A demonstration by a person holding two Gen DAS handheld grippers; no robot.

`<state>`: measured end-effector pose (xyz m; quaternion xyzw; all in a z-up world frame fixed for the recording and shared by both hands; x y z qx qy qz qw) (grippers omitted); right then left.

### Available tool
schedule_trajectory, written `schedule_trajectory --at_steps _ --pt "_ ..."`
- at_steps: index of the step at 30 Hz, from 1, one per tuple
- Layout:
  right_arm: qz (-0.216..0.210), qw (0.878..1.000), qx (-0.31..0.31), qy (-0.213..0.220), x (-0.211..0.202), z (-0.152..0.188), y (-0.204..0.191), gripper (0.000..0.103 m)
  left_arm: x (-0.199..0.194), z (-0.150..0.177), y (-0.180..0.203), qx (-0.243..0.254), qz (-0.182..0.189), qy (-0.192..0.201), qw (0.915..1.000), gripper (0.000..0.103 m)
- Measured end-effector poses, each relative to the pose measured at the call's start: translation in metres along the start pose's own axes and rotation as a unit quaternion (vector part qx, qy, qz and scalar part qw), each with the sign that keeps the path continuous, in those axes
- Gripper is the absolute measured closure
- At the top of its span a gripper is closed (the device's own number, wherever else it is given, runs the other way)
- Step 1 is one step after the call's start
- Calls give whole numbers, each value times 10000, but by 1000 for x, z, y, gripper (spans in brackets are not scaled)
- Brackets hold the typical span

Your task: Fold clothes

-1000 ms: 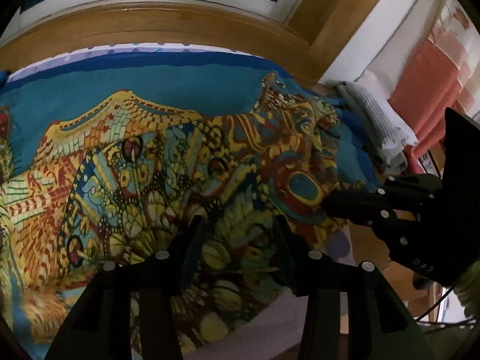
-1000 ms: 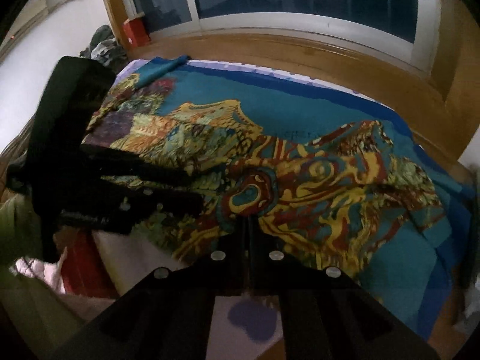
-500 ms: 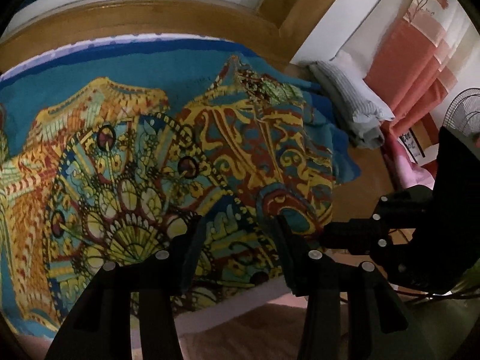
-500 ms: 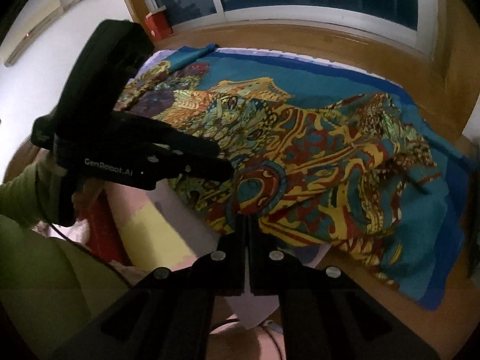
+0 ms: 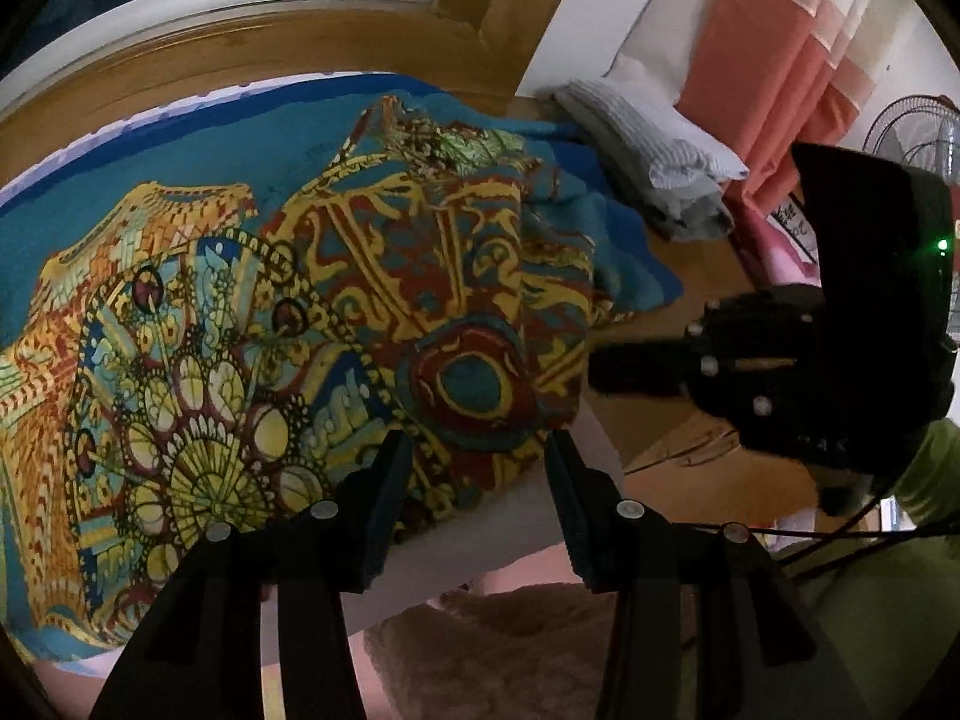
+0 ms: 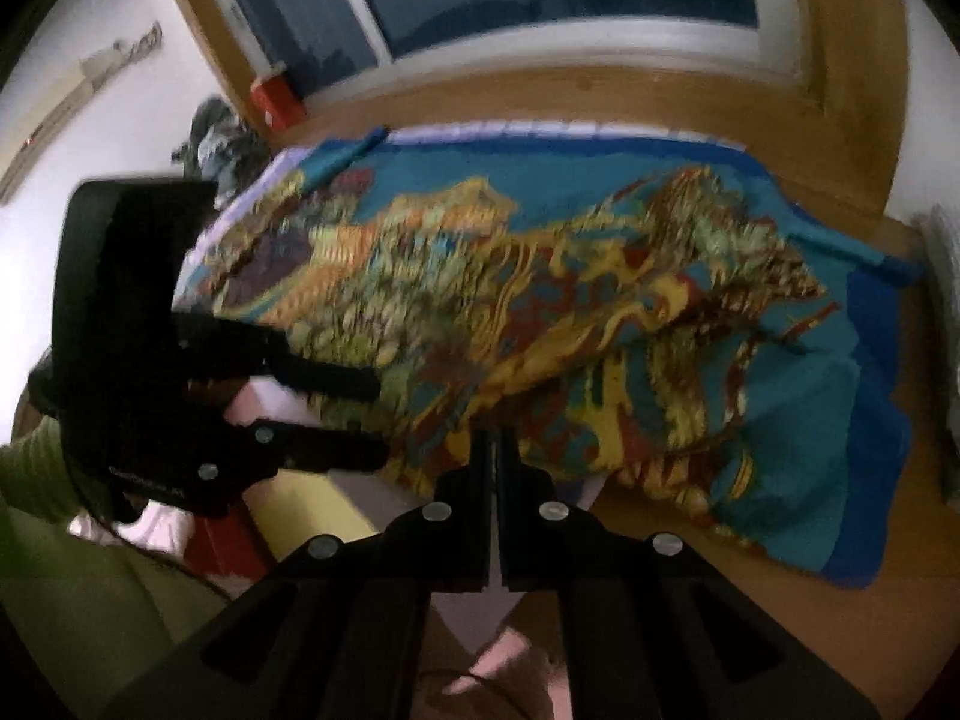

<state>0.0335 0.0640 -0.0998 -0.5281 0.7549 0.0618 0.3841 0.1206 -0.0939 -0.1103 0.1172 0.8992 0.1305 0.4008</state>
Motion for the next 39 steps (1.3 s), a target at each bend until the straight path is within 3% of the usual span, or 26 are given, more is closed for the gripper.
schedule_trajectory --at_steps 4,10,12,14,15,16,17,24,29,33,39 --pt "-540 9914 920 -764 15 17 11 89 -6 7 -1 -5 -128 17 9999 57" --pt "-1037 9652 2244 -858 35 19 37 72 -13 19 1 128 -371 30 9992 57" --pt "-983 9644 2323 -797 41 13 39 70 -13 21 1 123 -421 53 9990 57" --pt "-869 9694 2191 -690 47 6 37 70 -13 22 0 77 -419 95 9990 57" --pt "-812 9730 2089 -553 48 2 36 76 -14 22 0 79 -450 122 9989 57" --pt "-782 9761 1980 -439 48 -4 34 98 -14 21 -1 117 -507 154 9985 57" --pt "-749 9787 1876 -358 47 -12 32 101 -14 20 -1 170 -557 185 9981 57" --pt "-604 9872 1475 16 45 -55 25 101 -13 3 -12 402 -855 437 9946 57" --pt "-549 9881 1432 -115 55 -59 25 101 -3 -4 -18 679 -1014 407 9917 57" --pt "-572 9820 1786 -218 61 -57 35 101 13 -6 -19 958 -1040 347 9893 57" --pt "-451 9803 1873 -425 73 -60 38 100 35 -9 -38 789 -1076 294 9906 57"
Point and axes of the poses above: each gripper's, at about its wrist camera, not at the fingertips, and x roughly the way its jaws point, y to its right, z to its underside, the point moved 1 cm from there along x, roughly the way its jaws point, and after that the axes turned 14 degrees about y, right-handed, at the moved point
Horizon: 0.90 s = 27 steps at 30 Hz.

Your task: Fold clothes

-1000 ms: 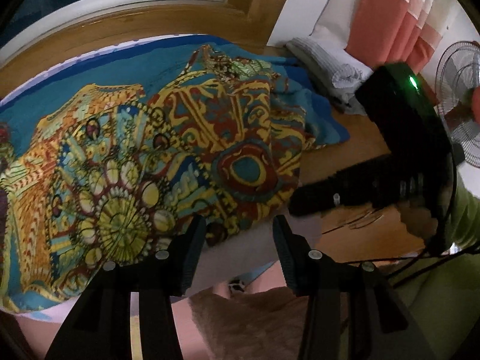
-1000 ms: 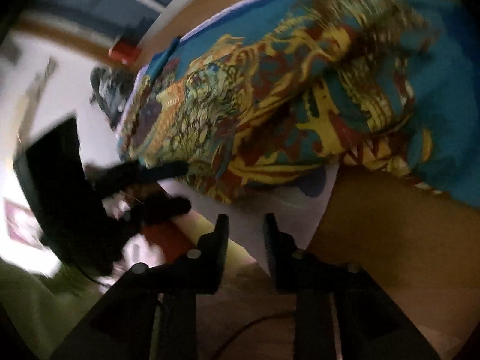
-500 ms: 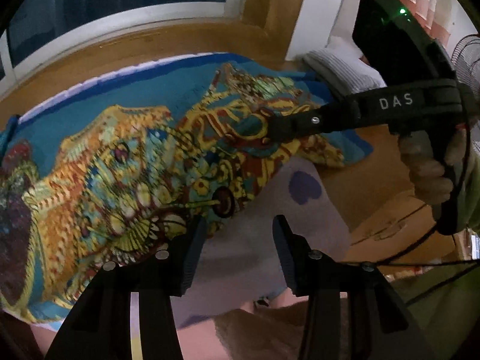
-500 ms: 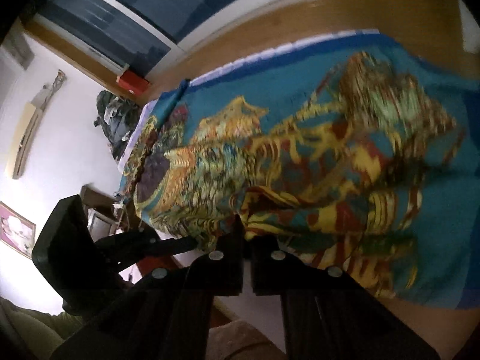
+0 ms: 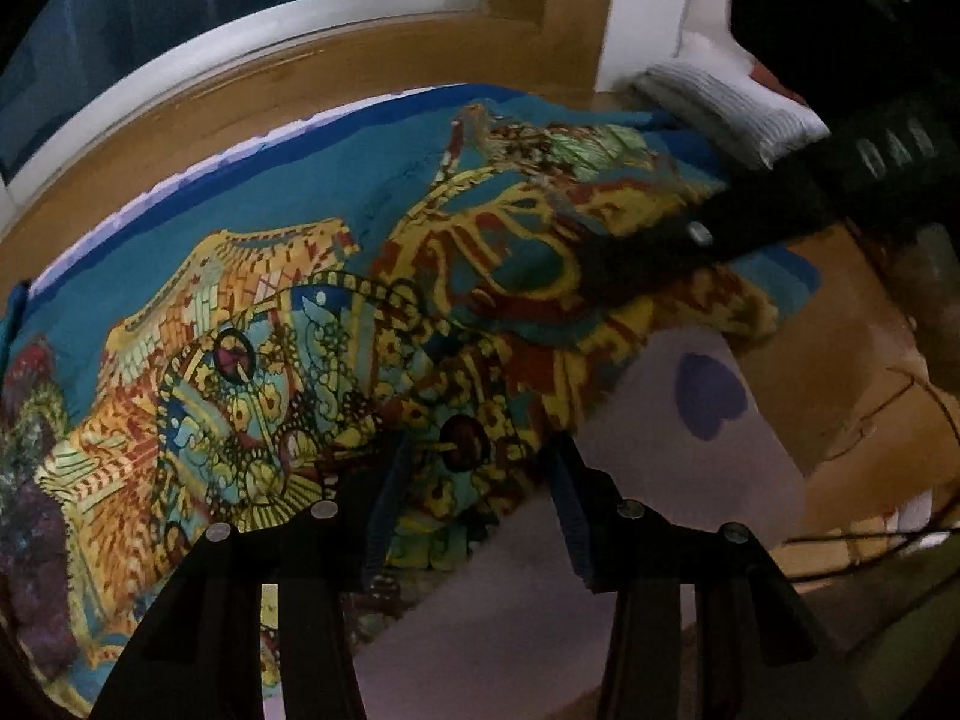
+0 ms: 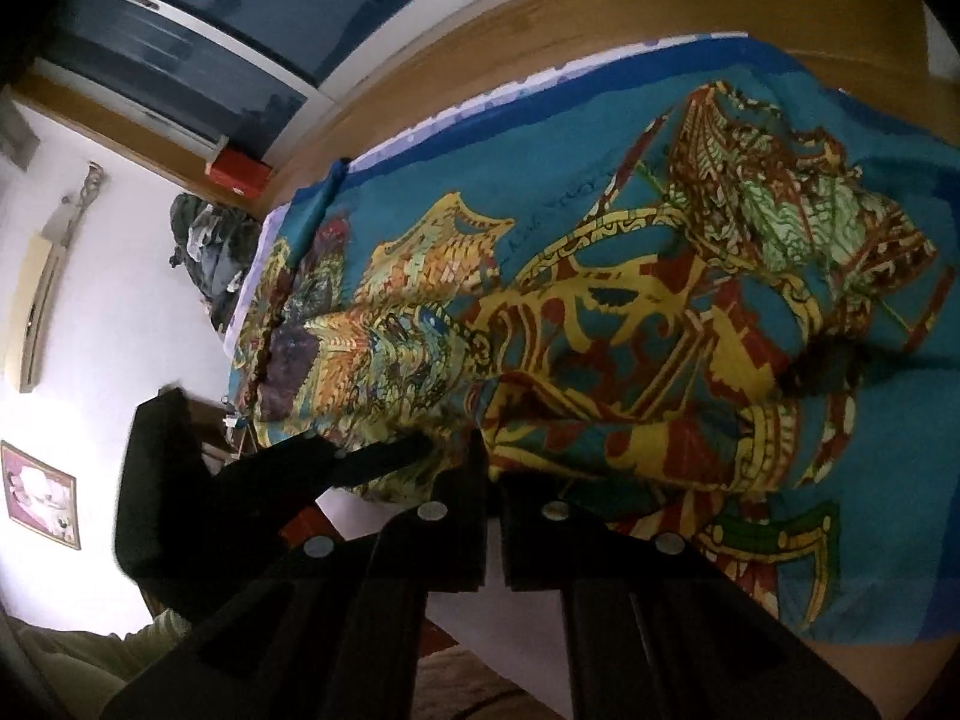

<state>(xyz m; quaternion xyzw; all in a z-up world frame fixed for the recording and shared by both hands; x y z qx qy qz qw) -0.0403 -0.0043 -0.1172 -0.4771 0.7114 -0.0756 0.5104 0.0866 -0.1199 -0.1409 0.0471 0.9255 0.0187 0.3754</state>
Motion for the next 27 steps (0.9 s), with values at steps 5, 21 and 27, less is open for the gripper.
schedule_trajectory --at_steps 5,21,27 --pt "494 9982 -330 92 -30 8 6 90 4 -4 -19 -385 35 24 9992 87" --pt "1698 9435 2451 1442 -156 97 152 56 8 -12 -14 -388 189 -155 9989 88" --pt "1737 9464 2059 1780 -141 75 148 56 7 -13 -11 -349 114 -167 9992 97"
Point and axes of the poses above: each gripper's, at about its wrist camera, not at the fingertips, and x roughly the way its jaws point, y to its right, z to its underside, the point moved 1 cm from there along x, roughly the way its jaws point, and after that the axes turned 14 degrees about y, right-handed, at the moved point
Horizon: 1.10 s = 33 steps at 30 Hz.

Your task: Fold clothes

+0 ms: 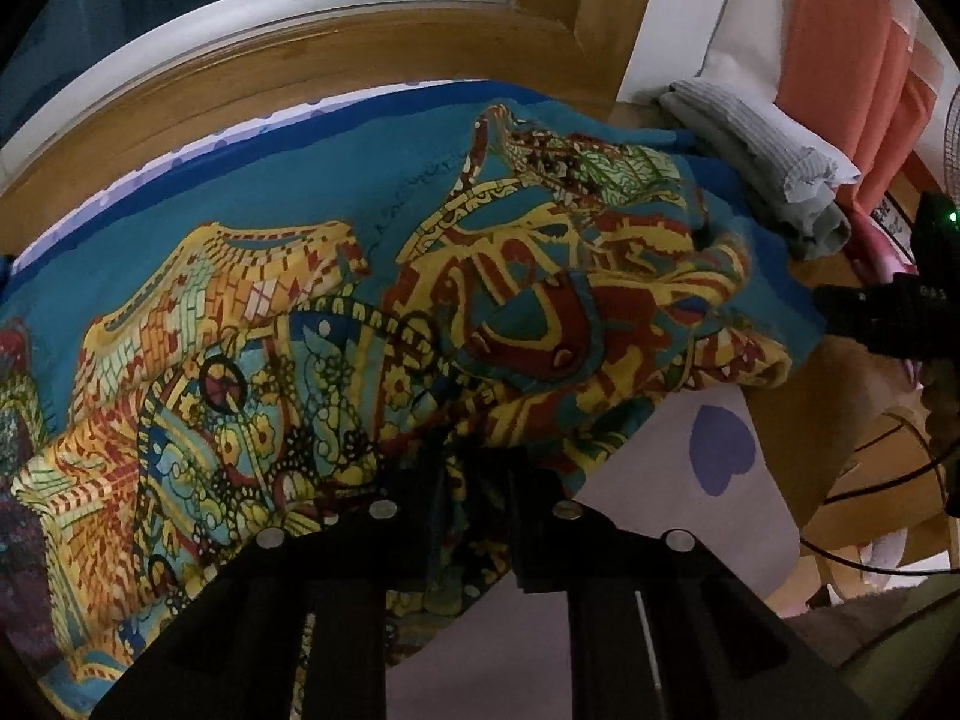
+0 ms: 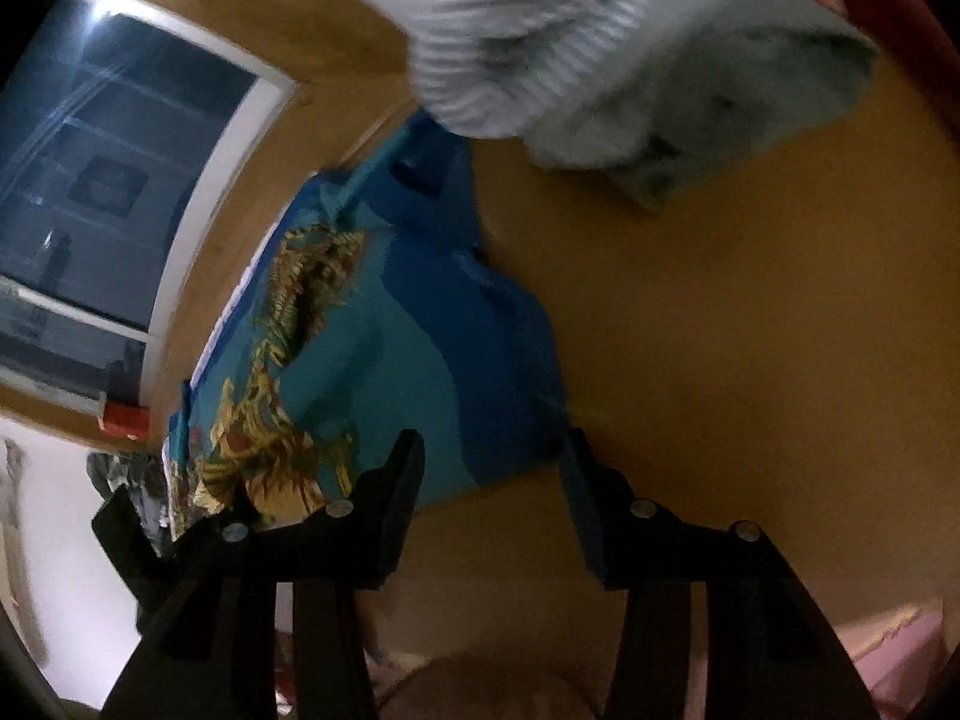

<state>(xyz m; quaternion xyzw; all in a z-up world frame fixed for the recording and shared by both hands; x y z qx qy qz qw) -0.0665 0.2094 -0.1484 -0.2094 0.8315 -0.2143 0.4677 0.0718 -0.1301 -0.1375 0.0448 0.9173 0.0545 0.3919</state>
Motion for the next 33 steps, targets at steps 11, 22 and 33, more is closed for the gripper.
schedule_trajectory --at_steps 11,22,33 --pt "53 9923 -693 1024 -68 -51 -42 102 -74 -15 17 6 615 -68 9981 103" --pt "823 9835 -1582 298 -80 -6 -22 102 -69 33 47 179 1040 -1251 9865 103" --pt "1269 9543 -2706 47 -69 35 -2 82 -48 47 39 -199 1002 -1446 9842 102"
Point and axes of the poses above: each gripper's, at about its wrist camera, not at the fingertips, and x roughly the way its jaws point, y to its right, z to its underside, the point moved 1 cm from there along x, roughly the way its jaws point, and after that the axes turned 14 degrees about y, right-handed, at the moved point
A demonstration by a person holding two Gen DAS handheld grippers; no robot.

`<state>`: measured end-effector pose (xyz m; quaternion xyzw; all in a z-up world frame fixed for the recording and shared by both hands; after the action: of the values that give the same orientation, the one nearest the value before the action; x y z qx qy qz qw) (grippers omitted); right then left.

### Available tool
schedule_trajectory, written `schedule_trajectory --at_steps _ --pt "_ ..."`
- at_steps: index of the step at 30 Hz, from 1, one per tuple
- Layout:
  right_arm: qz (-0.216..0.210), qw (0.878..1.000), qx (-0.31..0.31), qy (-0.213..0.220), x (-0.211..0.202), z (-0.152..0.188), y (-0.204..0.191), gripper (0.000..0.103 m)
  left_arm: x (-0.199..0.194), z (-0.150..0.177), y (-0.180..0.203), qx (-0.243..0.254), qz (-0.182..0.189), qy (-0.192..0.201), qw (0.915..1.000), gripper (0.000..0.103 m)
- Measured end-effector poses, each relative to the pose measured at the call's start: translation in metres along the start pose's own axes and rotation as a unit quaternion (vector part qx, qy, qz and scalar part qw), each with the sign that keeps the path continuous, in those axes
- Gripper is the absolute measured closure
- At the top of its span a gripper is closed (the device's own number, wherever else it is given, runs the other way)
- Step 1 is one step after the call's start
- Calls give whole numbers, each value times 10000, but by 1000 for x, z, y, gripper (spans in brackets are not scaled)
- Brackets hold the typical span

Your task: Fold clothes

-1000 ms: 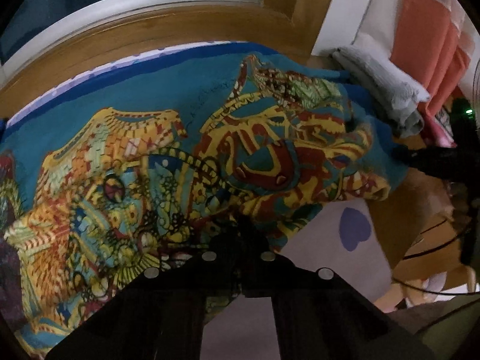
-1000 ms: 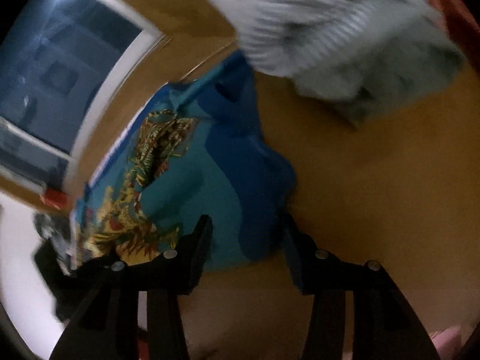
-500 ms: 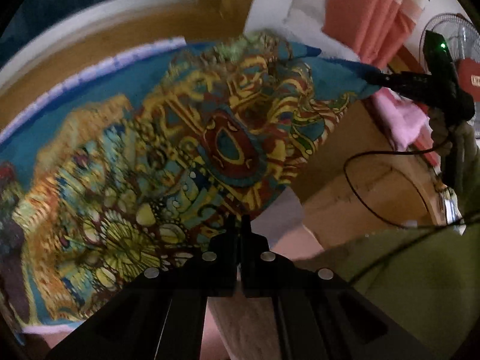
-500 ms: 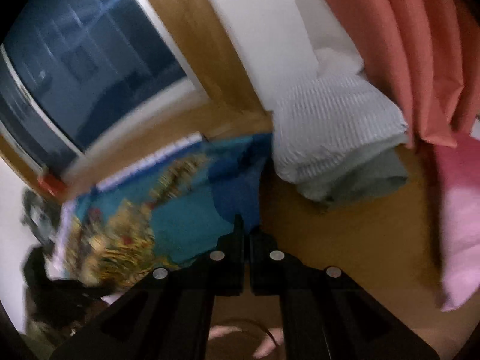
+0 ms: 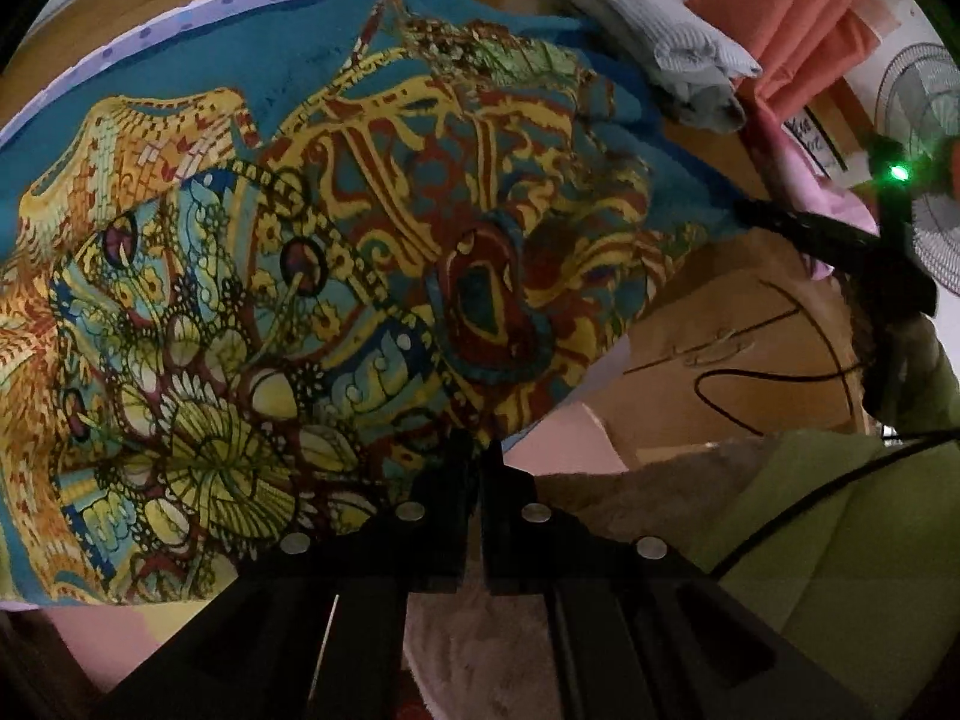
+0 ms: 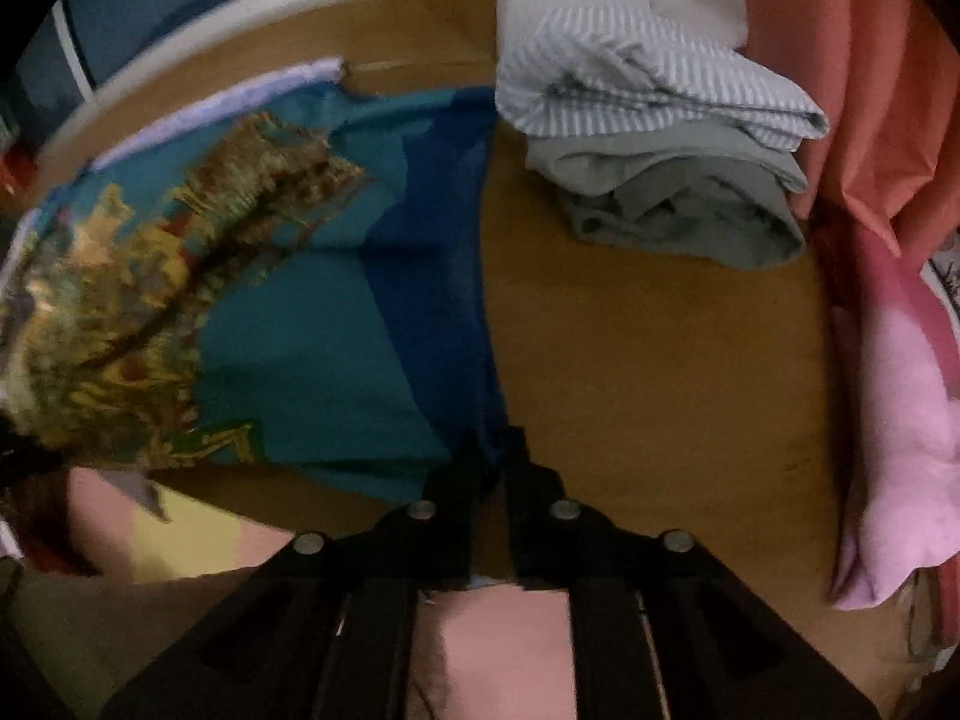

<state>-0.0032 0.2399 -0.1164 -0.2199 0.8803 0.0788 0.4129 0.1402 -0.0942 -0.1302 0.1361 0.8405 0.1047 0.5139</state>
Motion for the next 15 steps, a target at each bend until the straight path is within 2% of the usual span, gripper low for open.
schedule_trajectory --at_steps 1,3,6,10,15 --pt "-89 9999 138 47 -6 -1 7 73 2 -2 0 -15 -2 3 10000 102" --pt "-229 9988 395 160 -18 -3 20 63 5 -5 -1 -44 -5 9 10000 102" --pt "-561 9971 436 287 -26 -9 21 62 10 -9 1 -48 -18 -25 10000 102" --pt "-970 9949 -102 259 -9 -20 3 62 10 -10 1 -88 -7 -3 10000 102" --pt "-1006 9937 -490 22 24 -23 -12 62 4 -2 4 -119 -53 83 9999 102"
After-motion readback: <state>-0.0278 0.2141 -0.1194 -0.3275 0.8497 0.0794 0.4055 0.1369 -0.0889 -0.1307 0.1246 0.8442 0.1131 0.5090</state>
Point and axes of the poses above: each gripper's, at about its wrist camera, not at the fingertips, and x roughly the way its jaws point, y to its right, z to its underside, the point moved 1 cm from there along x, roughly the way its jaws point, and after that the axes turned 14 degrees about y, right-handed, at the moved point
